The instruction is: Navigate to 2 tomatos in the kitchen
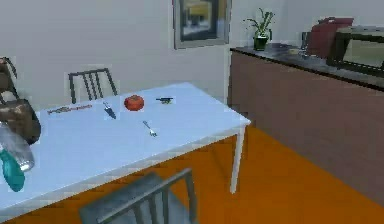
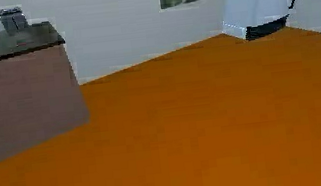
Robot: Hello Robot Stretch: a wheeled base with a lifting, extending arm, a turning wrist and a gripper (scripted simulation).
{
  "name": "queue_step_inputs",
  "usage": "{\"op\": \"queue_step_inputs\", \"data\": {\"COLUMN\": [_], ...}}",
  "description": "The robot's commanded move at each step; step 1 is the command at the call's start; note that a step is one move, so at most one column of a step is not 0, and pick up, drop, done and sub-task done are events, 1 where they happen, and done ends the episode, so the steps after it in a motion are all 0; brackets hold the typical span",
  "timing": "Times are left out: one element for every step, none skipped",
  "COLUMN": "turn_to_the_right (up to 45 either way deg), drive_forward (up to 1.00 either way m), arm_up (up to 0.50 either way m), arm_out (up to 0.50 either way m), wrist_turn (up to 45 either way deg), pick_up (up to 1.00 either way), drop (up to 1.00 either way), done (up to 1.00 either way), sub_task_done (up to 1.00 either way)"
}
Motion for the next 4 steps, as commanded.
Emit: {"op": "queue_step_inputs", "data": {"turn_to_the_right": [45.0,45.0,45.0,15.0], "drive_forward": [0.00,0.00,0.00,0.00], "arm_up": [0.00,0.00,0.00,0.00], "arm_out": [0.00,0.00,0.00,0.00], "wrist_turn": [0.0,0.0,0.0,0.0], "pick_up": [0.00,0.00,0.00,0.00], "drop": [0.00,0.00,0.00,0.00], "done": [0.00,0.00,0.00,0.00], "sub_task_done": [0.00,0.00,0.00,0.00]}}
